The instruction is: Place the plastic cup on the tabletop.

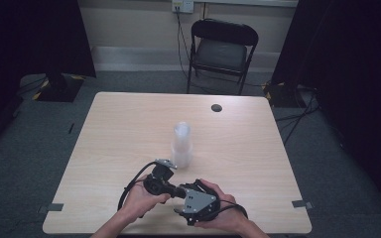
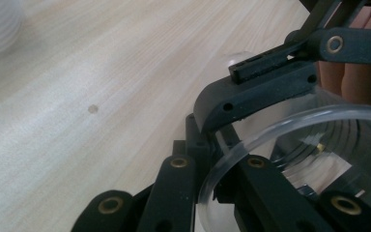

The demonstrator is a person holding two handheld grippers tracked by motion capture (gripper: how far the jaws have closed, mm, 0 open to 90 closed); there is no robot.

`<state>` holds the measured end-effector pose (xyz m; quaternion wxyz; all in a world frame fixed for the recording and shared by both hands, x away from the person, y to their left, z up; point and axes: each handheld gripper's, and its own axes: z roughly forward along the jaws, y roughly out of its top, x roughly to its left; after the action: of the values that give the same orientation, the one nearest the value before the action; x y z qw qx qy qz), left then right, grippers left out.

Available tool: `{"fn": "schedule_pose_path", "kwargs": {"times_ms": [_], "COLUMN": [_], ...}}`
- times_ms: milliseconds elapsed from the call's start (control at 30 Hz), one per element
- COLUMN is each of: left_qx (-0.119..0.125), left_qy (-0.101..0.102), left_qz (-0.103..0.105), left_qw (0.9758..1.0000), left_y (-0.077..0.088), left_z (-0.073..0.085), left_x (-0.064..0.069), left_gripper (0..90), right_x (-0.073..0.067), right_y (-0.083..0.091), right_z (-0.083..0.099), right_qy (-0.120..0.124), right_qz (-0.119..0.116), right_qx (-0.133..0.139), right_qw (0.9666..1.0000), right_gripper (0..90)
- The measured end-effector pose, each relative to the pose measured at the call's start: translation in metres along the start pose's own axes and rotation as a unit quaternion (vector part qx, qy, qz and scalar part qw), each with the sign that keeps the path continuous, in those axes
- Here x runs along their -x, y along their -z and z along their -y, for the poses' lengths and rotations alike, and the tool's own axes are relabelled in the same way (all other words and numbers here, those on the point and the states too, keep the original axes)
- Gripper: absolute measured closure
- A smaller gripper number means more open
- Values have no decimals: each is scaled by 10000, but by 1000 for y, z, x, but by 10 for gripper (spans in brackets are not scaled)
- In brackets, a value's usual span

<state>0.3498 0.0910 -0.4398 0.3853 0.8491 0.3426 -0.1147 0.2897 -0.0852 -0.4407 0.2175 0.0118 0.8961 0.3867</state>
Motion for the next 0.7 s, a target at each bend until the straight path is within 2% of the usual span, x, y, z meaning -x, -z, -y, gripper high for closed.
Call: {"fn": "schedule_pose_path", "kwargs": {"times_ms": [100,300,367,433,533,700], "left_qx": [51,184,193,214,388,551], "left_qy": [-32,-52,-79,-48,31,-30], "left_qz": [-22,-18,-73,-44,-121,-155], "left_qw": [10000,9998,9998,9997,9992,9984], "left_y": [0,0,0,0,3,7], "left_z": [0,0,0,0,1,1], "left_x": [0,-1,-2,-3,-5,-5], "left_gripper": [873,828,770,725,702,601], "right_x": [1,7,10,11,16,19], "right_y": [0,3,4,4,3,5], "right_z": [0,3,4,5,8,11], "right_qy": [-17,-205,-315,-381,-516,-644], "right_qz": [21,45,74,68,148,223], "right_qx": [-2,115,171,201,189,198], "right_qw": [10000,9997,9993,9990,9984,9975], "right_gripper": [292,306,307,307,307,307]}}
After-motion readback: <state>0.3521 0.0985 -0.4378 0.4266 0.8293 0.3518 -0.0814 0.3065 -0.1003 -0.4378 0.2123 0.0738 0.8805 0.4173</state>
